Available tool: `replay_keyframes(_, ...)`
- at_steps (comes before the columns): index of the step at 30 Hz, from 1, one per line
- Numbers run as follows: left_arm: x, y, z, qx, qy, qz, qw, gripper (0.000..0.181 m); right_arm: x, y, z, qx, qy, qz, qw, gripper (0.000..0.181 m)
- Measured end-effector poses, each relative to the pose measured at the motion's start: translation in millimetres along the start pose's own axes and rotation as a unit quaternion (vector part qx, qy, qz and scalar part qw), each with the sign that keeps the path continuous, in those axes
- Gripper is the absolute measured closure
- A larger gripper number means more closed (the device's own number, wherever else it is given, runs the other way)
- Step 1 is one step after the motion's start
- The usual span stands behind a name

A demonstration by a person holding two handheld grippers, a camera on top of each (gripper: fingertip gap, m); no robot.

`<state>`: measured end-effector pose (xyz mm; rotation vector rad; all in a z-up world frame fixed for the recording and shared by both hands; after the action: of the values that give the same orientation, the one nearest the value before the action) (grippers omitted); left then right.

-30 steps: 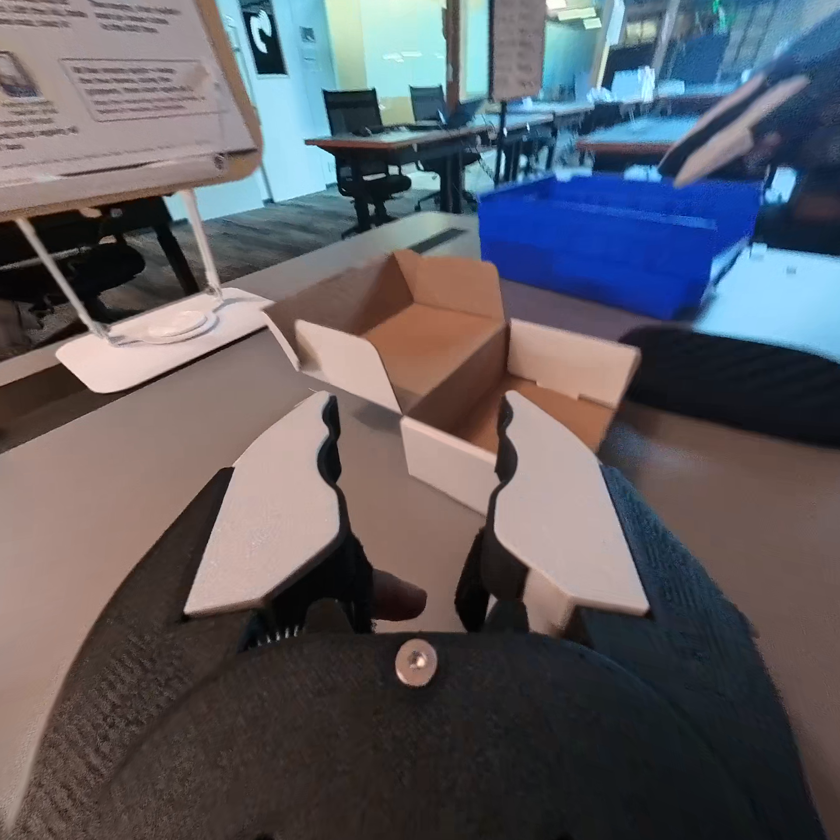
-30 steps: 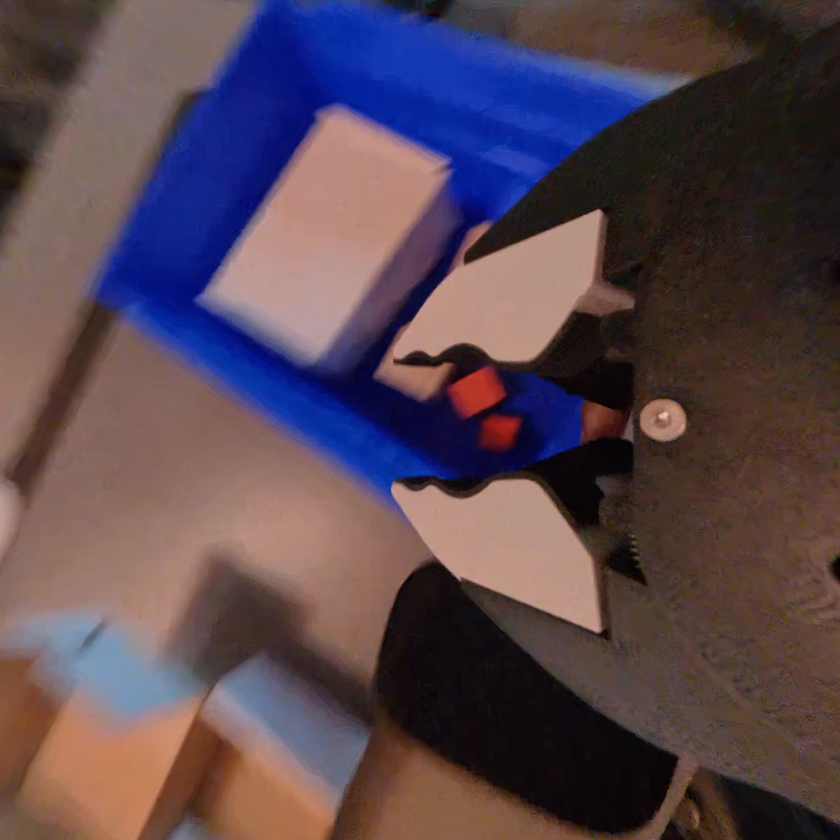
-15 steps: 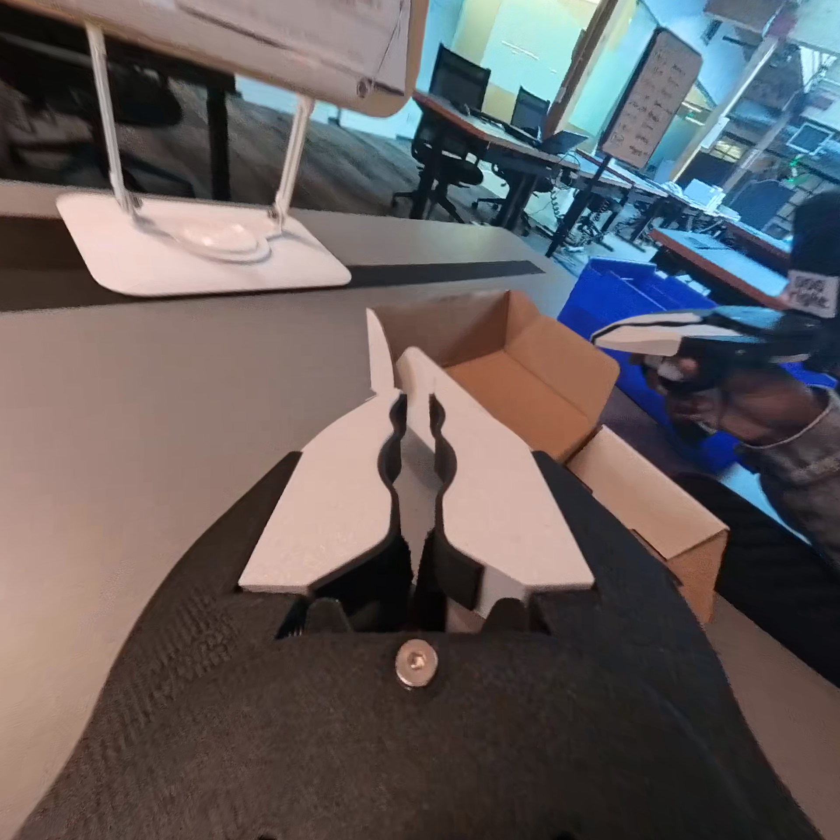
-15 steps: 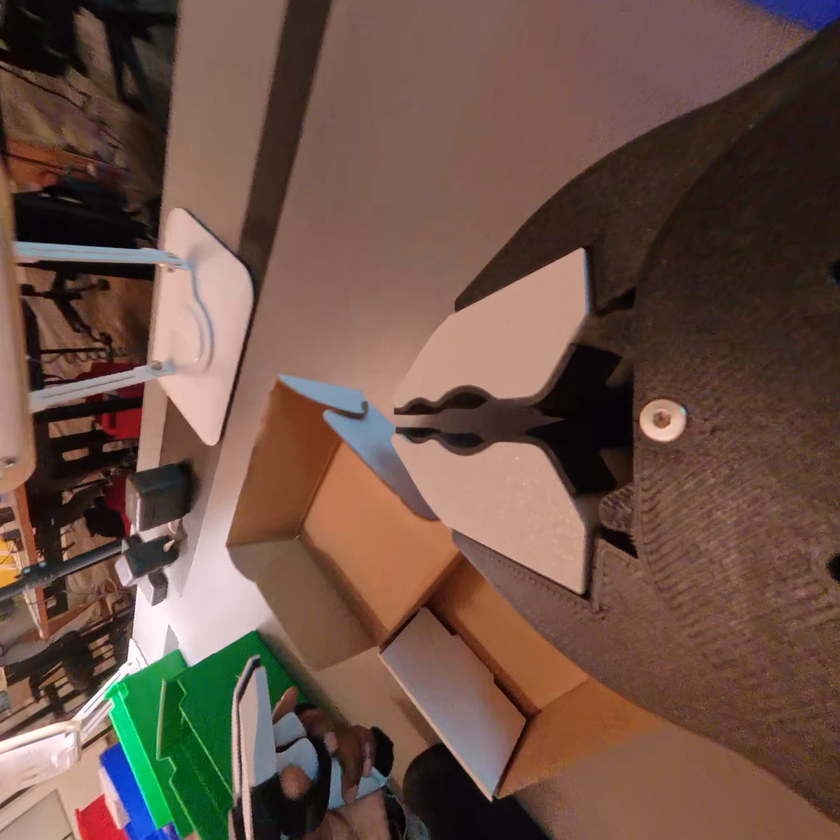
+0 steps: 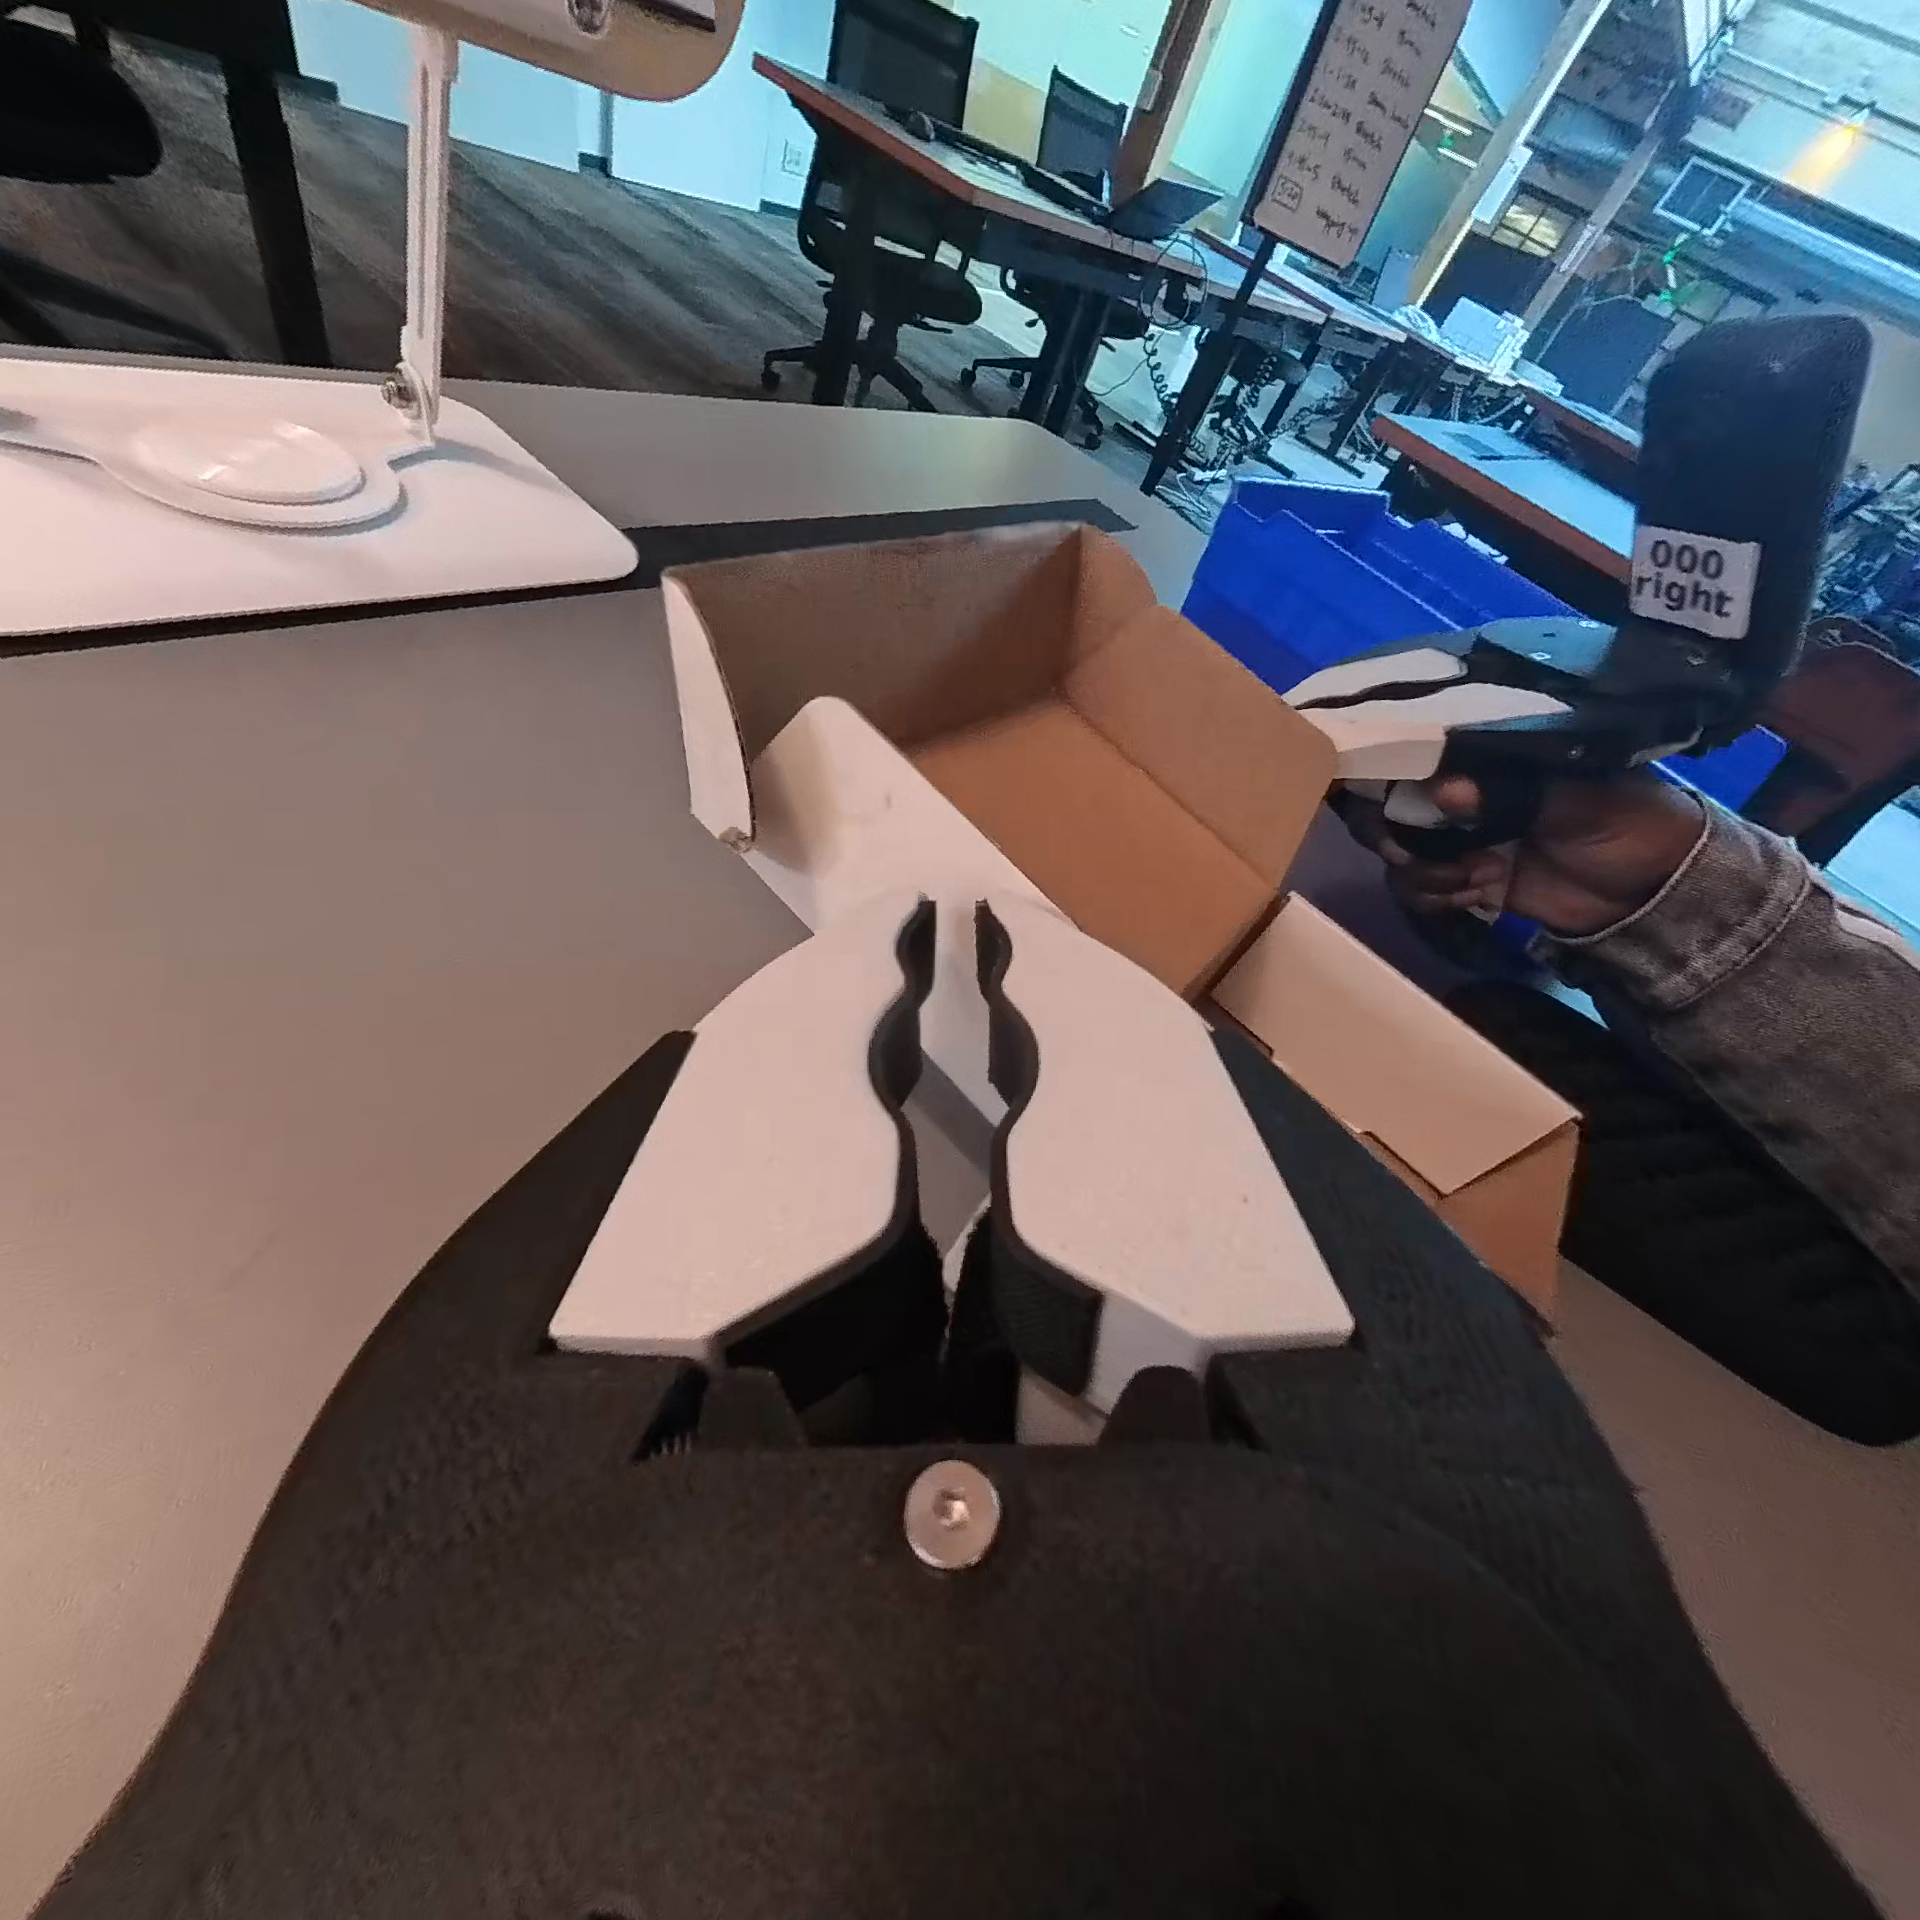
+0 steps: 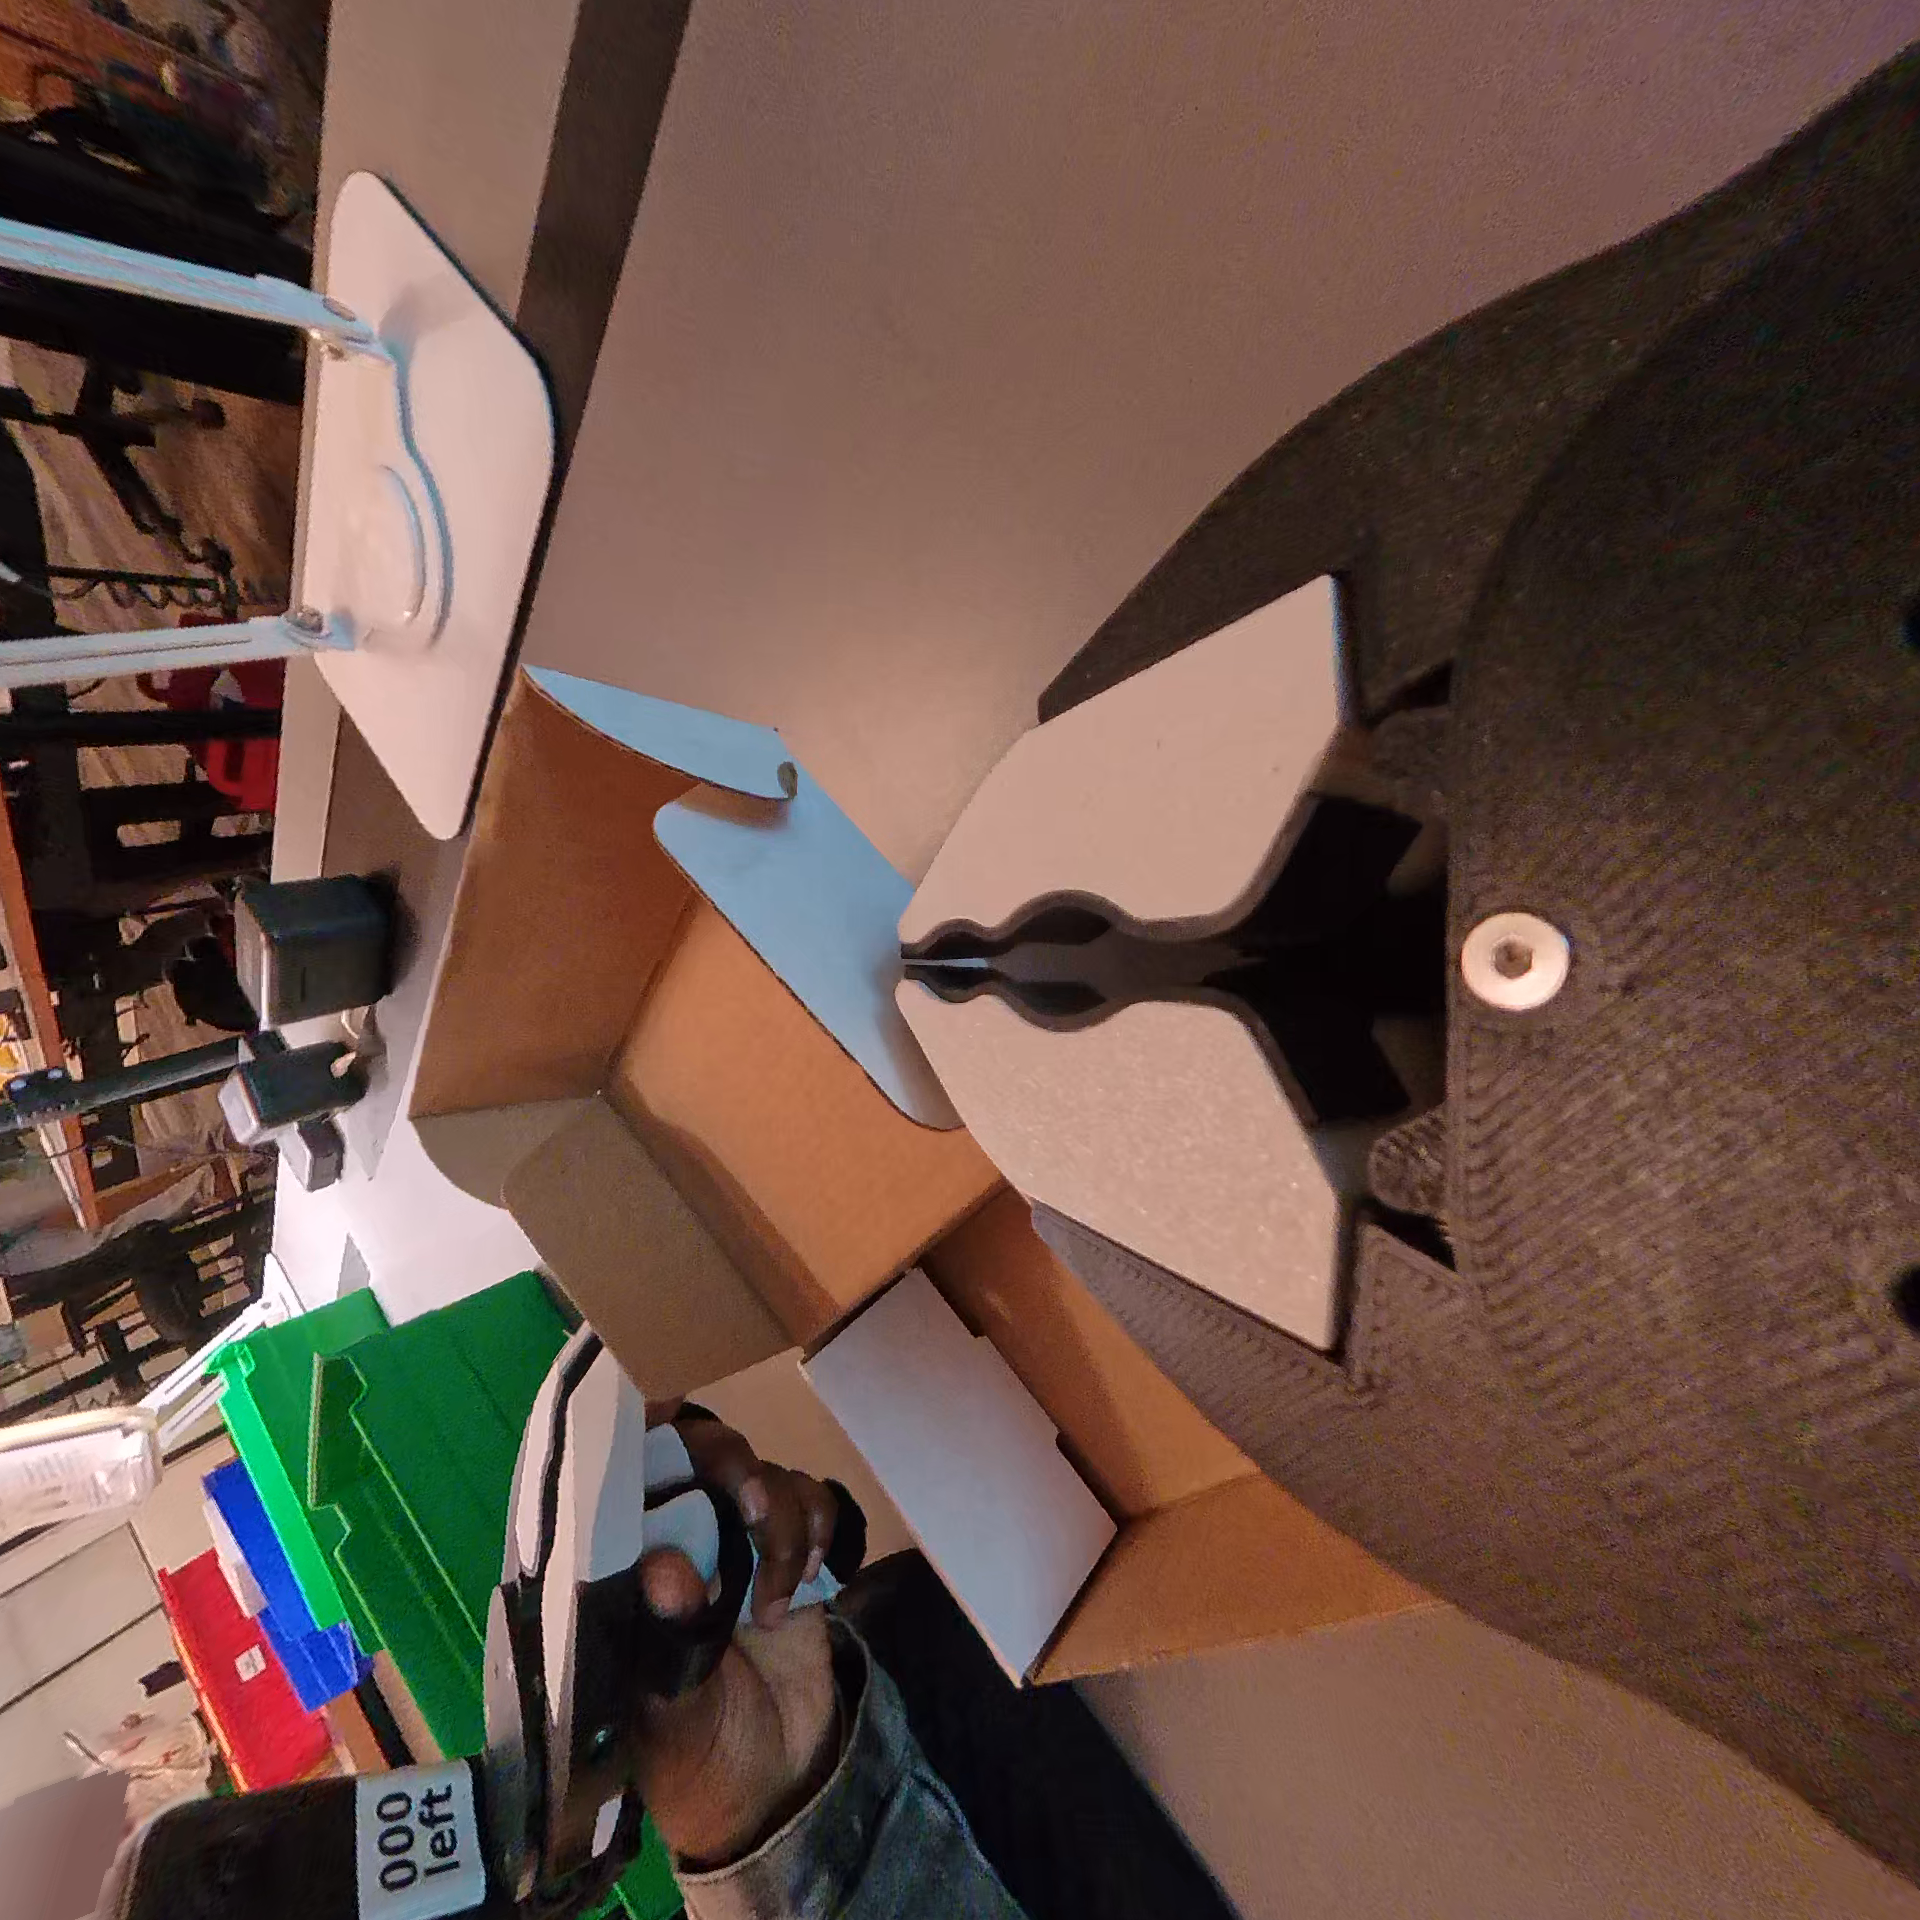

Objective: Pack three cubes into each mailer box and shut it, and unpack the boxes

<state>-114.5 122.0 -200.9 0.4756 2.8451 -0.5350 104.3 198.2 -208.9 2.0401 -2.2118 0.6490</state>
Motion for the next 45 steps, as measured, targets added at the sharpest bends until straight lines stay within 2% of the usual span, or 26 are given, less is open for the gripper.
replay_keyframes(3, -5.7, -5.6, -1.6, -0.014, 0.024, 0.016, 0.999, 0.177, 7.0, -1.8, -3.5, -0.001, -0.039, 0.000, 0.999, 0.181)
replay_keyframes(6, -16.4, -18.7, -1.0, -0.052, 0.104, 0.037, 0.993, 0.179, 20.3, -7.5, -7.8, -0.005, -0.108, 0.003, 0.994, 0.181)
replay_keyframes(12, -36.1, -45.2, 18.1, -0.113, 0.265, 0.044, 0.956, 0.180, 55.7, -17.4, 10.7, 0.030, -0.294, 0.046, 0.954, 0.181)
replay_keyframes(18, -47.9, -58.1, 38.2, -0.105, 0.344, 0.048, 0.932, 0.181, 82.5, -23.1, 29.9, 0.074, -0.392, 0.075, 0.914, 0.181)
replay_keyframes(22, -45.7, -60.6, 52.8, -0.073, 0.381, 0.036, 0.921, 0.180, 88.4, -22.7, 45.1, 0.110, -0.392, 0.065, 0.911, 0.180)
replay_keyframes(24, -46.4, -66.0, 53.8, -0.071, 0.398, 0.027, 0.914, 0.172, 88.2, -27.1, 46.9, 0.126, -0.401, 0.082, 0.903, 0.175)
replay_keyframes(27, -45.1, -84.5, 54.7, -0.091, 0.411, 0.015, 0.907, 0.151, 93.7, -40.1, 51.5, 0.127, -0.409, 0.081, 0.900, 0.164)
replay_keyframes(31, -47.5, -111.3, 50.7, -0.184, 0.437, -0.020, 0.880, 0.120, 106.6, -58.9, 64.2, 0.114, -0.450, 0.067, 0.883, 0.131)
replay_keyframes(33, -56.6, -117.3, 46.0, -0.222, 0.464, -0.021, 0.857, 0.117, 117.8, -64.2, 58.4, 0.078, -0.497, 0.084, 0.860, 0.128)
replay_keyframes(35, -67.5, -117.6, 39.1, -0.242, 0.479, -0.012, 0.844, 0.117, 131.5, -65.0, 46.5, 0.053, -0.538, 0.097, 0.835, 0.128)
replay_keyframes(38, -78.5, -110.7, 30.7, -0.244, 0.512, -0.006, 0.824, 0.123, 142.4, -59.0, 30.8, 0.058, -0.578, 0.108, 0.806, 0.132)
replay_keyframes(39, -80.9, -108.1, 29.2, -0.243, 0.523, -0.005, 0.817, 0.129, 144.0, -56.5, 27.7, 0.064, -0.590, 0.105, 0.798, 0.135)
replay_keyframes(41, -84.6, -105.8, 27.9, -0.242, 0.534, 0.002, 0.810, 0.153, 145.0, -52.7, 23.7, 0.071, -0.596, 0.094, 0.794, 0.152)
replay_keyframes(42, -86.1, -106.2, 27.8, -0.239, 0.529, 0.008, 0.814, 0.161, 144.8, -51.7, 23.4, 0.078, -0.595, 0.087, 0.795, 0.157)
replay_keyframes(45, -88.9, -112.5, 28.8, -0.212, 0.500, 0.035, 0.839, 0.164, 147.3, -54.8, 23.8, 0.091, -0.577, 0.061, 0.809, 0.160)
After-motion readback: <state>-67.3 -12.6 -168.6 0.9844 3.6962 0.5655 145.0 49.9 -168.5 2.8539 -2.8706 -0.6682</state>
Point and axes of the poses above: each gripper's, where its closed fingertips meet, y out along the fingers, z out of its underside, x = y × z across the jaws, the point moved 6 cm from there along -y, back along the fingers, and after that the axes turned 15 degrees about -z, right-handed, at the moved point
